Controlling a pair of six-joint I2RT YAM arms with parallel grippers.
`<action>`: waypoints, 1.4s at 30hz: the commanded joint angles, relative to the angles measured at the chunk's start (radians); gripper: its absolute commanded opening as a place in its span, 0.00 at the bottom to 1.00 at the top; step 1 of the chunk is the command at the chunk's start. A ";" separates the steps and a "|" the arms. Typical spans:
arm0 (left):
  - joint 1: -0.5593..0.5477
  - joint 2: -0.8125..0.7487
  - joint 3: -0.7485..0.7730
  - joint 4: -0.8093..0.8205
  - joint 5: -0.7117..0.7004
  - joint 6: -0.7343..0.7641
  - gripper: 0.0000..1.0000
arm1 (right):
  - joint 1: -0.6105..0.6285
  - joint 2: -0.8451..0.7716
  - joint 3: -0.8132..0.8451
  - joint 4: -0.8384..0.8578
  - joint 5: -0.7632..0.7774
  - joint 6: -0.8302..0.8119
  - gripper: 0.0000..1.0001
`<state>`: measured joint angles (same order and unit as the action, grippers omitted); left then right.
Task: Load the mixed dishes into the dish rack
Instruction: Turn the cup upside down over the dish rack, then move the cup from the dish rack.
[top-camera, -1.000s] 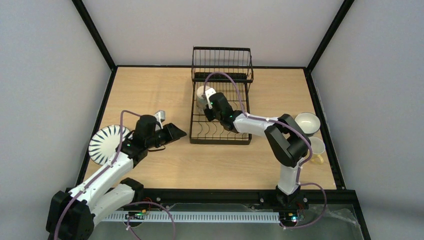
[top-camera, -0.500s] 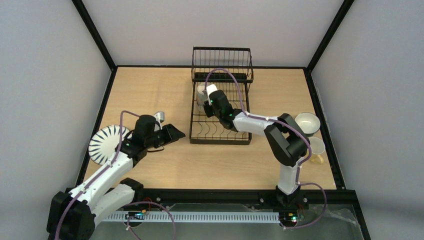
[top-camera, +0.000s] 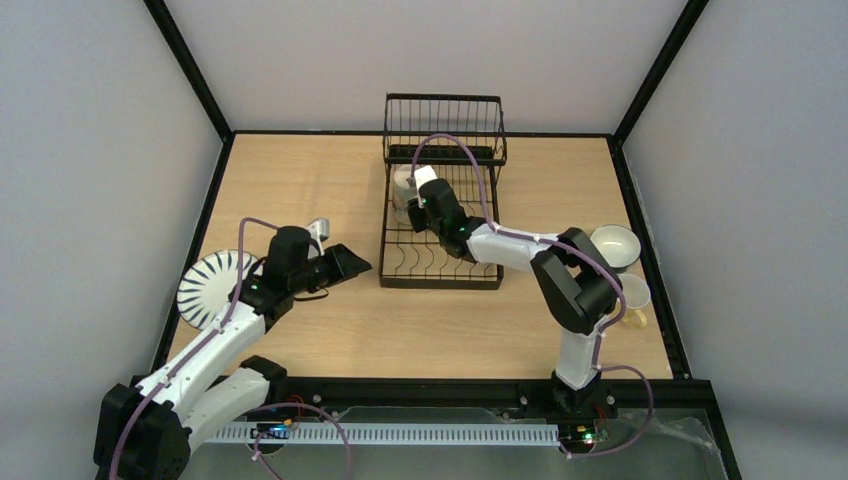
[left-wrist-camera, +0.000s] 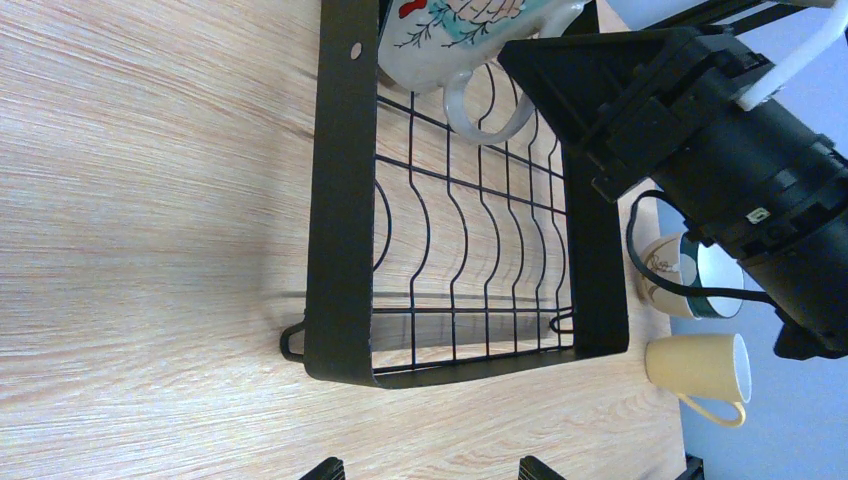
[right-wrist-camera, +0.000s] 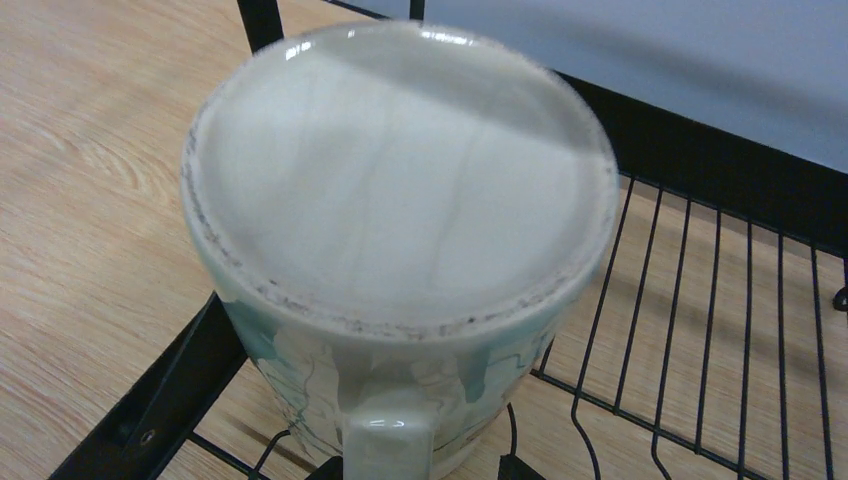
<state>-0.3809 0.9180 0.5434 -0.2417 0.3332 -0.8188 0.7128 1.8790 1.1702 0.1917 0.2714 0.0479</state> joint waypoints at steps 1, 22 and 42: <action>0.007 -0.008 0.031 -0.026 0.003 0.002 0.99 | -0.005 -0.076 -0.008 0.004 0.015 0.025 0.85; -0.139 0.269 0.257 -0.026 -0.151 0.119 0.99 | -0.006 -0.404 -0.205 -0.100 0.022 0.081 0.77; -0.282 0.571 0.300 0.320 -0.568 0.206 0.99 | -0.002 -0.558 -0.215 -0.274 -0.039 0.158 0.00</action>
<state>-0.6521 1.4605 0.8852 -0.0734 -0.1059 -0.6346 0.7124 1.3540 0.9558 -0.0391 0.2577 0.1825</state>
